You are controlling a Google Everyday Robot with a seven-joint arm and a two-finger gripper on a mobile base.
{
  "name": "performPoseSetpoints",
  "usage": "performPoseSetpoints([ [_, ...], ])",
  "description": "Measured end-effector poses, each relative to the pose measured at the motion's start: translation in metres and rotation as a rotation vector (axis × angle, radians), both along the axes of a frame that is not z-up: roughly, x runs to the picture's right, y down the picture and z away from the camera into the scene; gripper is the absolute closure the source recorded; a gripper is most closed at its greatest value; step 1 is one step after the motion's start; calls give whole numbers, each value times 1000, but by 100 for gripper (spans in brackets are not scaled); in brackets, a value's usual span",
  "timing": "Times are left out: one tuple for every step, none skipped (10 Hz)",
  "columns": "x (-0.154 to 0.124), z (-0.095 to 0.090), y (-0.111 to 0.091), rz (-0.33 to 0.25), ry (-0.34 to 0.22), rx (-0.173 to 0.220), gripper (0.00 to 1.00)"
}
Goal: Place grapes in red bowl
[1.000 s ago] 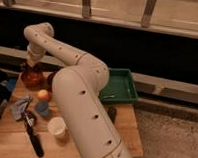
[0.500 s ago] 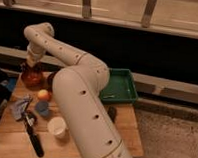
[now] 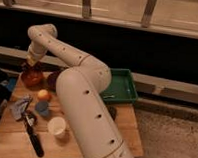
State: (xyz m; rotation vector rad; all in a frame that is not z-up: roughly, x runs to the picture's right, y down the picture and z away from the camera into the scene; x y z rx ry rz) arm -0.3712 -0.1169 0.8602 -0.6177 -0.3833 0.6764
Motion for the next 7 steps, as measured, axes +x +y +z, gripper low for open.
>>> performPoseSetpoints([
  [-3,2,0,2,-18,-3,20],
  [-6,4,0,-1,-32,-6,20],
  [-8,3,0,-3,-36,-6,20],
  [-9,3,1,-4,-36,-7,20],
  [-8,3,0,-3,-36,-7,20],
  [-6,4,0,-2,-34,-7,20],
  [-7,4,0,-2,-34,-7,20],
])
